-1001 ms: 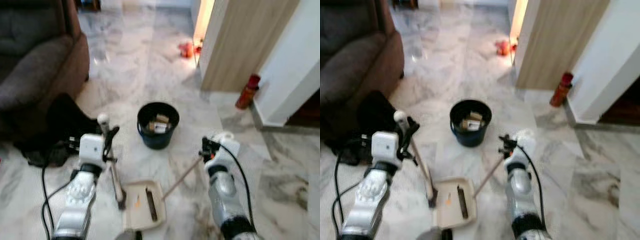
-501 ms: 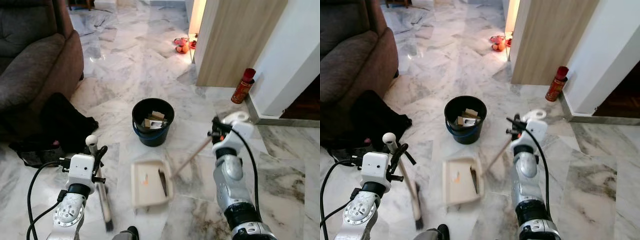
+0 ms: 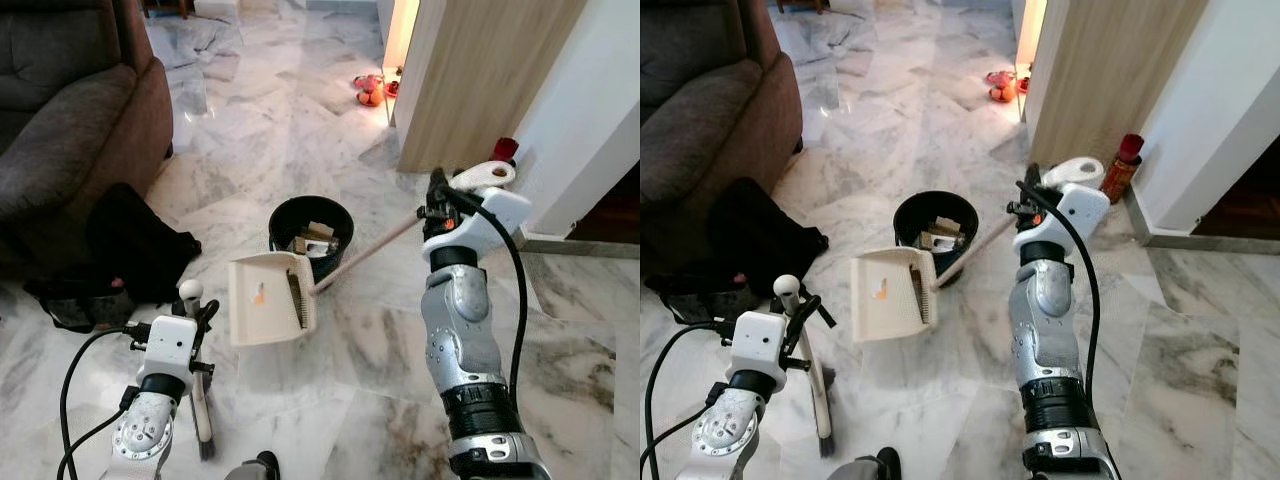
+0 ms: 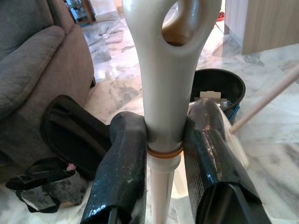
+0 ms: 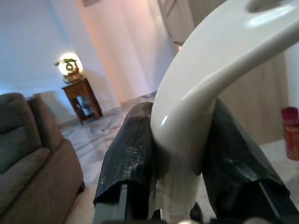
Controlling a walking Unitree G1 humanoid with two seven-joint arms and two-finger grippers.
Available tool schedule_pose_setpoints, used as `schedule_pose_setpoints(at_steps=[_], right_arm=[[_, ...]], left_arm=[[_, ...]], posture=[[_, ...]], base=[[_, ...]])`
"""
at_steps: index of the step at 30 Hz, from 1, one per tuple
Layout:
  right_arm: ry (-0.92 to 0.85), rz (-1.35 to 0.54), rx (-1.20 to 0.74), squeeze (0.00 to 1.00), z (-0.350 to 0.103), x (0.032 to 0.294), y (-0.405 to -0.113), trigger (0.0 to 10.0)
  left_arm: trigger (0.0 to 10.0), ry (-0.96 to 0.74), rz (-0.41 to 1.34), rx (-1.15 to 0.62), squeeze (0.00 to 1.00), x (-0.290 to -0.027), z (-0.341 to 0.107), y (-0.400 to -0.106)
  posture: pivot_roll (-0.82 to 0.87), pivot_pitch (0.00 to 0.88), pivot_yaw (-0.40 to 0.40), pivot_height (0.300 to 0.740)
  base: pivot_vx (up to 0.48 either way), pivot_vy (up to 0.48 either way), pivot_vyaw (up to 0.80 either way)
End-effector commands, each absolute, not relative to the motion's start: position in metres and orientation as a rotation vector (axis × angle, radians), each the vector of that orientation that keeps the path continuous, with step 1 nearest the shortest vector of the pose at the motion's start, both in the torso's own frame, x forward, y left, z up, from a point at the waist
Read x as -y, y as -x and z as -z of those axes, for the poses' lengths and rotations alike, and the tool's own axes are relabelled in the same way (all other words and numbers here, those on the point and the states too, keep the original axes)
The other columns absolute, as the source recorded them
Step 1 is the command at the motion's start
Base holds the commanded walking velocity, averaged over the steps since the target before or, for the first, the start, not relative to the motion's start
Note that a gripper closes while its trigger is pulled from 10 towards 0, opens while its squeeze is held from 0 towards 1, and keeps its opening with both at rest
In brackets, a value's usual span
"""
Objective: Sweep floor
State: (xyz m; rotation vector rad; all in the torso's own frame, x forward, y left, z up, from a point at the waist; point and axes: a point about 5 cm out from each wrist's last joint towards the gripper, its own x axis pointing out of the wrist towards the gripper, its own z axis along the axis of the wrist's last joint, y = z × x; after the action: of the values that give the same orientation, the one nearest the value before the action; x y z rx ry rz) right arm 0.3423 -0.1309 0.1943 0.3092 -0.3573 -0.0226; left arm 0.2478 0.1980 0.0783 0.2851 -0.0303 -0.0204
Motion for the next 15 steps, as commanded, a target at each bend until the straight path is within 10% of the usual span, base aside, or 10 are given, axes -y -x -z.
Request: schedule_pose_setpoints(at_steps=[1, 15], right_arm=[[-0.318, 0.025, 0.430, 0.00, -0.214, 0.135, -0.337, 10.0], [-0.335, -0.005, 0.559, 0.00, -0.271, 0.130, -0.327, 10.0]], left_arm=[[10.0, -0.301, 0.022, 0.008, 0.00, -0.198, -0.072, -0.246], [10.0, -0.274, 0.025, 0.032, 0.00, -0.193, -0.072, -0.247]], posture=[[0.11, 0.139, -0.046, 0.740], [0.12, 0.144, -0.044, 0.740]], base=[[0.000, 0.000, 0.00], [0.000, 0.000, 0.00]])
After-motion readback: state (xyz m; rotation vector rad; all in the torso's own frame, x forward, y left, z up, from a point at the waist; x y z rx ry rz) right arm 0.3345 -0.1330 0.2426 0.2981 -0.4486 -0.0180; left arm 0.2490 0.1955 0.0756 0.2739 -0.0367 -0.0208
